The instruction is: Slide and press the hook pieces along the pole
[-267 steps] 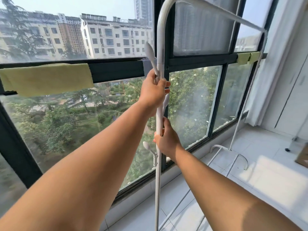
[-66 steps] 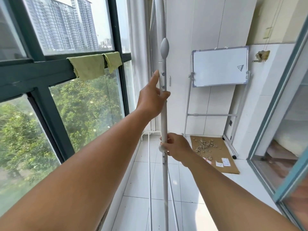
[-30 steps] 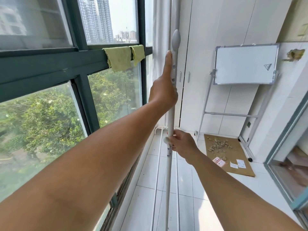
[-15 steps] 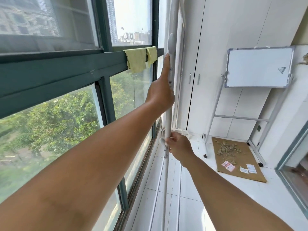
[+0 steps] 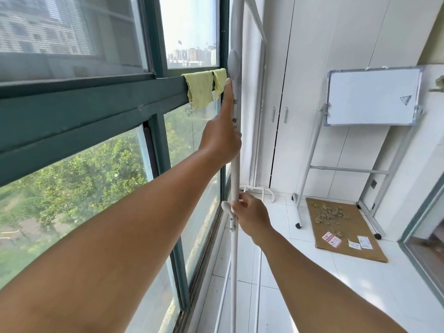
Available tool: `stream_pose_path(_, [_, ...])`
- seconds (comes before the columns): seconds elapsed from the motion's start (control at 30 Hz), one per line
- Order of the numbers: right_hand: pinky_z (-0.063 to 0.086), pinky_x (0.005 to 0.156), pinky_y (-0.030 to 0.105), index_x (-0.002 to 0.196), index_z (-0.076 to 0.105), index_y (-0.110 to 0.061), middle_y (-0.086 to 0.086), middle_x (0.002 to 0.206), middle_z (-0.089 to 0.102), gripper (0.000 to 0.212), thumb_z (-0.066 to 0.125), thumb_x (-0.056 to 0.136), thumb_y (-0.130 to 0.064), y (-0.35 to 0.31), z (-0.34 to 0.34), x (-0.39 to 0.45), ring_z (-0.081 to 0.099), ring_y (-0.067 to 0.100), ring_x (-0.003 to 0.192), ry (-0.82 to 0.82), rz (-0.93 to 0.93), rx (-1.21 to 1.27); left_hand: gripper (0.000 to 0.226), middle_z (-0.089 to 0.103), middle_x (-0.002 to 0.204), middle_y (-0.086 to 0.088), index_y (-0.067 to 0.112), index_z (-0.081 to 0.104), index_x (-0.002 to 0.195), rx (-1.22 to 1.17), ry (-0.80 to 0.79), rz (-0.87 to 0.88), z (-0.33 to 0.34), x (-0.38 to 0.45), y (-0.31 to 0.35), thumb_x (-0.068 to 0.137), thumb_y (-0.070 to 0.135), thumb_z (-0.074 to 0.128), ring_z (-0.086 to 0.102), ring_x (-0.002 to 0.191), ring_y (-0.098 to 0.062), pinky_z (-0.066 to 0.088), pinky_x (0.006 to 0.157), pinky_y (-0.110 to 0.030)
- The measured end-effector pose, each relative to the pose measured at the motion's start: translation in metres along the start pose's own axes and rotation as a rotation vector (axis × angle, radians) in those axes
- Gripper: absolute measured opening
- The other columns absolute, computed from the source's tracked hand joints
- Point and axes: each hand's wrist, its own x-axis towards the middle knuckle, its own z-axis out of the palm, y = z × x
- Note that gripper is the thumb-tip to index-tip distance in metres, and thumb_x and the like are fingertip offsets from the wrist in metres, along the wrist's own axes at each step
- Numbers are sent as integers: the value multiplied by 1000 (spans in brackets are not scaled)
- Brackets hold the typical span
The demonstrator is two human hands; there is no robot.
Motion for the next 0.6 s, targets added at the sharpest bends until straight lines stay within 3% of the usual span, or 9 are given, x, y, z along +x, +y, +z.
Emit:
stream_pose_path(0.2, [53,60,28,93,61,-16,4,79,66,13,48,92,-18,3,-3,-1,59,21,58,-11,-18,0,92,49,74,5,49,-9,139,-52,-16,4,1,-1,1,88,-1,49,48,60,-13,50,54,-27])
stream_pose_path(0.3, [42,47,12,96,61,-18,0,78,65,14,48,92,-19,5,-3,-3,58,12,55,6,-29,-36,90,51,76,4,50,-8,139,-63,-12,-6,0,-5,2,89,0,48,47,60,-11,50,53,-28])
stream_pose_path(0.37, [38,42,8,104,63,-14,-1,77,64,19,48,93,-19,4,-4,-4,57,10,54,2,-19,-39,87,55,80,-1,50,-6,139,-68,-2,-26,1,-8,3,90,1,46,49,62,-11,52,57,-32])
stream_pose_path(0.47, [49,56,20,106,61,-13,3,82,64,20,47,92,-18,-1,-2,-4,59,18,60,-42,12,-37,79,59,93,-8,48,0,141,-76,9,-79,2,-8,1,92,5,45,51,66,-14,53,61,-36])
stream_pose_path(0.53, [53,69,32,107,61,-14,5,82,64,22,46,91,-18,-2,-7,-4,59,23,66,-64,34,-29,72,59,100,-8,44,4,143,-84,1,-107,6,-9,3,94,8,44,50,66,-12,49,57,-30])
stream_pose_path(0.6, [53,74,36,109,61,-12,5,80,64,24,47,91,-17,-2,-7,-2,59,23,68,-80,64,-8,69,58,111,-10,42,7,143,-88,5,-120,8,-9,3,94,7,42,48,68,-9,44,51,-23])
